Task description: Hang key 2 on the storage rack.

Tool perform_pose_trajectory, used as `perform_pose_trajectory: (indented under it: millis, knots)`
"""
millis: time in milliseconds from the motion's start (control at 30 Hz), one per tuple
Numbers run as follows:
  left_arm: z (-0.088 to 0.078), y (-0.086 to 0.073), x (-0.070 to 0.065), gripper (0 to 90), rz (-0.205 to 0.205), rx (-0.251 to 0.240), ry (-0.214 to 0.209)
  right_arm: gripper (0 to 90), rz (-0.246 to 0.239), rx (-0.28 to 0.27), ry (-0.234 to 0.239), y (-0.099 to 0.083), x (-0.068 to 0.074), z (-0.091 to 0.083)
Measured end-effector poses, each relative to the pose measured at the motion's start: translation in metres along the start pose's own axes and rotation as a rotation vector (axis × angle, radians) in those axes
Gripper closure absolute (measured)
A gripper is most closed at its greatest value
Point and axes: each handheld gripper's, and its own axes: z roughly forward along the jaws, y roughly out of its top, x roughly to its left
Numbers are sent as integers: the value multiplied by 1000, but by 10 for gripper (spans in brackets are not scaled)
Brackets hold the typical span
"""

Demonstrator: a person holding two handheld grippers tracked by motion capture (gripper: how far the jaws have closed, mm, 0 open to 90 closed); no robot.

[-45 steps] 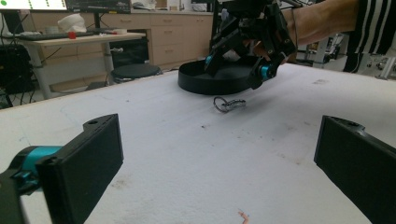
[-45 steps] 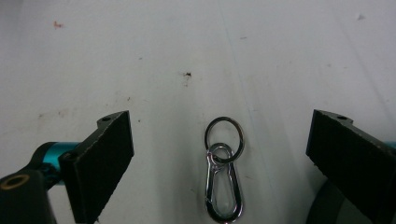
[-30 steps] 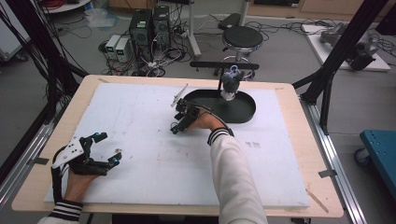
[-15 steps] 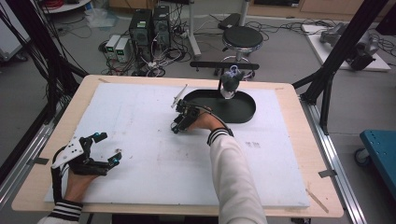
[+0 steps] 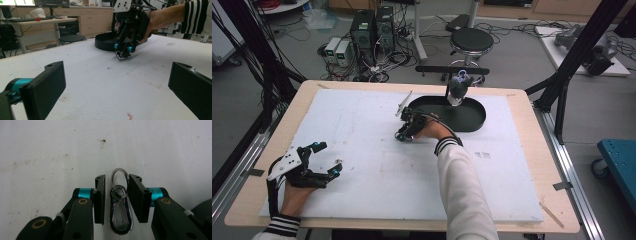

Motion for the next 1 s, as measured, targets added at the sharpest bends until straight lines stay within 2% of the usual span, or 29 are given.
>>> perform_pose_trajectory:
  millis: [400,600,733,1000]
  knots:
    - [0,0,0,17,0,1,0,790,-11,-8,5,1,1,-4]
    - [0,0,0,17,1,1,0,807,-16,-7,0,1,1,-4]
    - [0,0,0,17,0,0,0,867,-15,1,-2,2,1,-4]
    - [0,0,0,18,0,0,0,882,-25,5,-9,3,2,-4]
